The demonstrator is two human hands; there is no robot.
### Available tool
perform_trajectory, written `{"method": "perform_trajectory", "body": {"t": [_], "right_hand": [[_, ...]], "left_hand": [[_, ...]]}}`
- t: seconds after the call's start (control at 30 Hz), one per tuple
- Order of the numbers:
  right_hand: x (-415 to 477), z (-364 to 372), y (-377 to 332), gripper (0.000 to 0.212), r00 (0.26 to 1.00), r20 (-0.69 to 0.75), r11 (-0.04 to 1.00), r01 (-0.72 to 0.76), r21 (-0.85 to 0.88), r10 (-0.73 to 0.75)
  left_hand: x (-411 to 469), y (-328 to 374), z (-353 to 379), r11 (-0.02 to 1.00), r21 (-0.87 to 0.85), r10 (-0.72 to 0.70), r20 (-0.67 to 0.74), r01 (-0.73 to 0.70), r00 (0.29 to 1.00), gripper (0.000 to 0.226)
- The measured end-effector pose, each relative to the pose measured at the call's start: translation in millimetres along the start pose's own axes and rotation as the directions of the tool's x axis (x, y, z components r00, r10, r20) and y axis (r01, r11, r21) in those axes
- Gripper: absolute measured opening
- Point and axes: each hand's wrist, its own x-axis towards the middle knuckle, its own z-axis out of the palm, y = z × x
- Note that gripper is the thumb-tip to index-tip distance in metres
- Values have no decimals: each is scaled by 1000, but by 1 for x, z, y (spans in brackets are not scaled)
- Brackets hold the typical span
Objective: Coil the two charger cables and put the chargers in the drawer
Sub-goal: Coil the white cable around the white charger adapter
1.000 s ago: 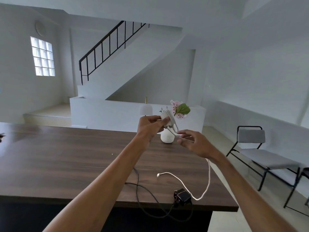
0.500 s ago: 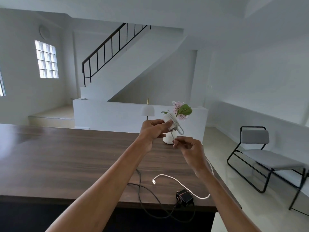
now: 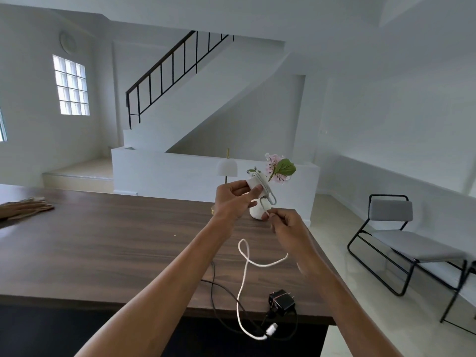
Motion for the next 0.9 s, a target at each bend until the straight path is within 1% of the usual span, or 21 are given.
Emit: {"method": "perform_trajectory", "body": {"t": [0.1, 0.17, 0.27, 0.33, 0.4, 0.47, 0.53, 0.6, 0.63, 0.73, 0.8, 0.9], "right_hand": [[-5, 3, -6, 16, 987, -83, 973, 119, -195, -138], [-6, 5, -10, 17, 975, -78, 932, 172, -318, -207], [-1, -1, -22, 24, 967, -48, 867, 203, -456, -252], [4, -11, -32, 31, 968, 10, 811, 216, -544, -251], [7, -20, -45, 37, 975, 102, 767, 219, -603, -197], [10, -29, -59, 41, 973, 195, 749, 218, -625, -120], [15, -37, -72, 41, 962, 265, 722, 224, -655, -59], [21, -44, -80, 39, 961, 274, 684, 228, -693, -42], [24, -46, -81, 36, 966, 253, 666, 226, -711, -58], [28, -46, -82, 17, 972, 180, 608, 237, -758, -154], [25, -47, -87, 14, 966, 178, 574, 256, -778, -189], [24, -51, -95, 12, 964, 198, 533, 263, -805, -176]], "left_hand": [[3, 0, -2, 992, 92, 94, -37, -91, 995, 34], [5, 0, -4, 970, 183, 172, -45, -161, 984, 34], [5, -2, -9, 913, 306, 285, -6, -270, 958, 30], [4, -2, -10, 874, 358, 339, 33, -328, 940, 28], [5, -3, -10, 841, 398, 369, 71, -366, 927, 28], [5, -4, -9, 809, 437, 390, 101, -393, 915, 27], [4, -2, -7, 799, 443, 400, 115, -407, 909, 26], [3, -1, -3, 798, 442, 403, 114, -410, 908, 25], [3, -1, -2, 802, 445, 396, 105, -399, 912, 24], [8, 1, -1, 831, 452, 337, 54, -324, 940, 22], [10, 1, -2, 831, 472, 315, 39, -295, 948, 24], [8, 2, -7, 814, 507, 302, 46, -283, 952, 32]]}}
